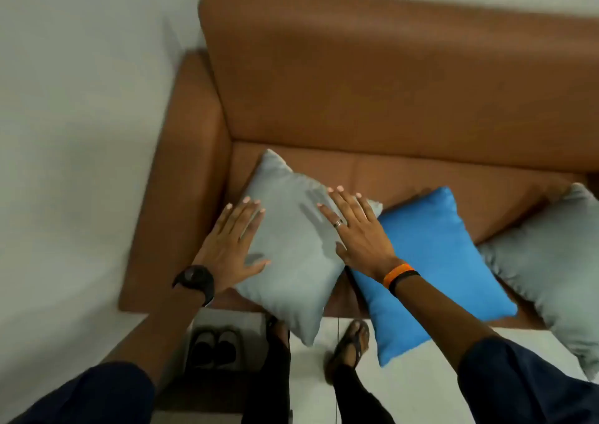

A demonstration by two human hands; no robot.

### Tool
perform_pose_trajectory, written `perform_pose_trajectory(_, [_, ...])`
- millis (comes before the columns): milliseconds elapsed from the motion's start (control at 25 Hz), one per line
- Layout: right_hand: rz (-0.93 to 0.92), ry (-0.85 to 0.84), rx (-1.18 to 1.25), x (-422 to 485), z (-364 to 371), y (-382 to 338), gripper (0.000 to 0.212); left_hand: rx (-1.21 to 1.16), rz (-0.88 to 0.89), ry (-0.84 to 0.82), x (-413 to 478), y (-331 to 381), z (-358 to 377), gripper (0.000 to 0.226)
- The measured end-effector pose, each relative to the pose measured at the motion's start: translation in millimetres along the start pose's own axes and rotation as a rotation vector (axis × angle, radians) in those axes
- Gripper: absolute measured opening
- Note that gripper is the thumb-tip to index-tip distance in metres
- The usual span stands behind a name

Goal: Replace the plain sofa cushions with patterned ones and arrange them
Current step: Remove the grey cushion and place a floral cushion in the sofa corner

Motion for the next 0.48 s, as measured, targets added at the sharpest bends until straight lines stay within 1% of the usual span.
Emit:
perform_pose_trajectory(40, [-0.039,-0.052,-0.023,-3,25,-6,0.098,0.03,-0.023,-0.064,-12,0,33,0.101])
perform_pose_trajectory(80, [-0.098,-0.079,-0.008,-5,51,-9,0.094,0.025,-0.026,-0.114,-20,0,60,0.104])
perform_pose_trajectory(160, [-0.144,-0.114,0.0,-20,104,-14,0.08,0.031,-0.094,-0.169,-51,6,121,0.111])
perform_pose_trajectory(200, [-0.141,-0.123,0.017,-22,127,-16,0.082,0.017,-0.101,-0.147,-61,8,148,0.117])
perform_pose_trajectory(240, [-0.137,-0.139,0.013,-20,139,-15,0.088,0.005,-0.11,-0.151,-63,8,159,0.124])
perform_pose_trajectory(280, [-0.135,-0.143,0.004,-15,152,-13,0.089,0.017,-0.114,-0.143,-60,6,170,0.129])
perform_pose_trajectory(320, [-0.154,-0.127,-0.007,-8,161,-12,0.082,0.016,-0.113,-0.142,-53,6,176,0.131])
perform_pose_trajectory(400, [-0.146,-0.085,-0.029,1,182,-11,0.068,0.029,-0.13,-0.145,-38,8,194,0.124])
perform_pose_trajectory(480, [-0.121,-0.041,0.014,4,188,-11,0.063,0.017,-0.181,-0.108,-25,13,201,0.116])
Point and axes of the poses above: each hand's wrist, its own x-axis towards the middle knuckle, its own z-axis out of the palm, y = z × x, the point moved 3 cm from there along x, towards the middle knuckle, and after that the axes turned 10 degrees about -y, right-handed, at the moved point
